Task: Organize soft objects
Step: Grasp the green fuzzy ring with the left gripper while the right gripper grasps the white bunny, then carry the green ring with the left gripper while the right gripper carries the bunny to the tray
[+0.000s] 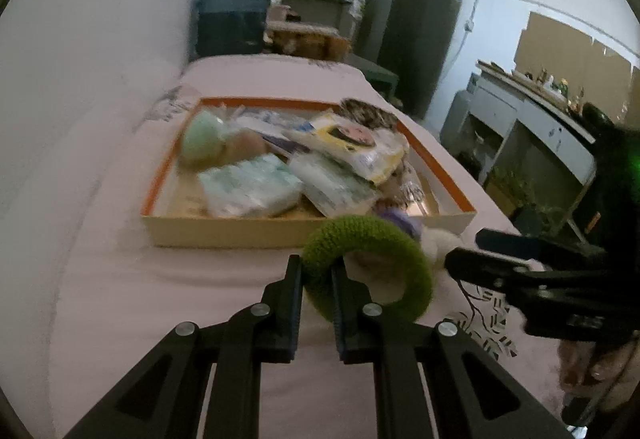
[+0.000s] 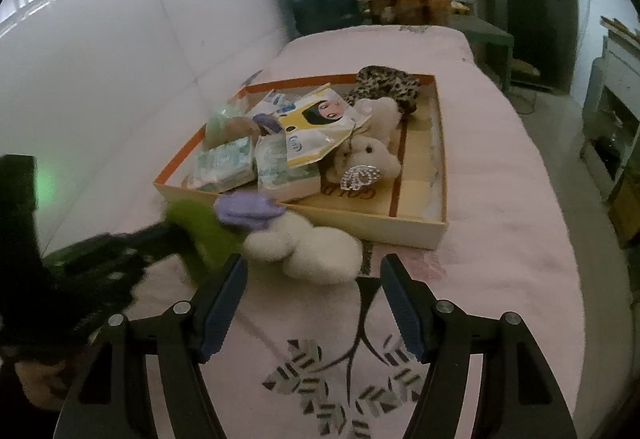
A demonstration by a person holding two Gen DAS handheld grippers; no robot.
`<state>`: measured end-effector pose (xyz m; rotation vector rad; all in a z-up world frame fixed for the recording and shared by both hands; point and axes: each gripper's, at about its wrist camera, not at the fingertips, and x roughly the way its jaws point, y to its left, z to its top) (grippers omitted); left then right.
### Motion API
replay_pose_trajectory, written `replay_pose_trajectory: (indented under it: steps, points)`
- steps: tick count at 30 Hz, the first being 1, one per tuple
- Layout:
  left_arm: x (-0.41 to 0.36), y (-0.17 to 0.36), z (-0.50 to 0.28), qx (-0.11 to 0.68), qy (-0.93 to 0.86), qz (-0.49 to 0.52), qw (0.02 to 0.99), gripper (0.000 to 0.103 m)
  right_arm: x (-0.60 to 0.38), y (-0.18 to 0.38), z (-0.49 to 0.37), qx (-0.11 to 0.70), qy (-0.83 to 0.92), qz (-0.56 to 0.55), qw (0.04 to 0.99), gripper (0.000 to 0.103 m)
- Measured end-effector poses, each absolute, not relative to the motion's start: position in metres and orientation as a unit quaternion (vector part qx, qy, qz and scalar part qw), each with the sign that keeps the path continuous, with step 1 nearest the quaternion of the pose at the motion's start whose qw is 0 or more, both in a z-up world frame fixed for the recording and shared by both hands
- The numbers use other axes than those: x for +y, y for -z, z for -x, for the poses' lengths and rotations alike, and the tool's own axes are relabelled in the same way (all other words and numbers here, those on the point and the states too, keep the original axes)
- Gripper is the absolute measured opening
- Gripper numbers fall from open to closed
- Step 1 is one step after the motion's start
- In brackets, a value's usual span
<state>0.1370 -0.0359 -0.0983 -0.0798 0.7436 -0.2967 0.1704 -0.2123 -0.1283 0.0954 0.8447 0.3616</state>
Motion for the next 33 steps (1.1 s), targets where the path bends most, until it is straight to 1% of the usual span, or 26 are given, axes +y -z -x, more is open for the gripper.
replay_pose_trajectory:
  steps: [13,21,22,24,27,33]
  points:
    - [-0.002,0.072,-0.122,0.328,0.115,0.064,0.935,0.014,-0.180,0.145,-0.184,0.430,-0.188,0.016,0.883,0.071]
    - [0.004,0.070,-0.116,0.324,0.116,0.075,0.936,0.014,-0.164,0.157,-0.187,0.450,-0.177,0.106,0.869,0.070]
    - [0.005,0.069,-0.115,0.324,0.115,0.077,0.936,0.014,-0.163,0.159,-0.188,0.454,-0.174,0.110,0.867,0.068]
    - [0.007,0.068,-0.114,0.323,0.113,0.081,0.936,0.014,-0.164,0.160,-0.190,0.462,-0.165,0.108,0.865,0.062]
    - [0.010,0.065,-0.111,0.319,0.110,0.082,0.938,0.014,-0.171,0.158,-0.191,0.466,-0.168,0.076,0.865,0.056]
    - [0.012,0.061,-0.109,0.313,0.110,0.084,0.940,0.014,-0.171,0.149,-0.181,0.454,-0.176,0.053,0.872,0.055]
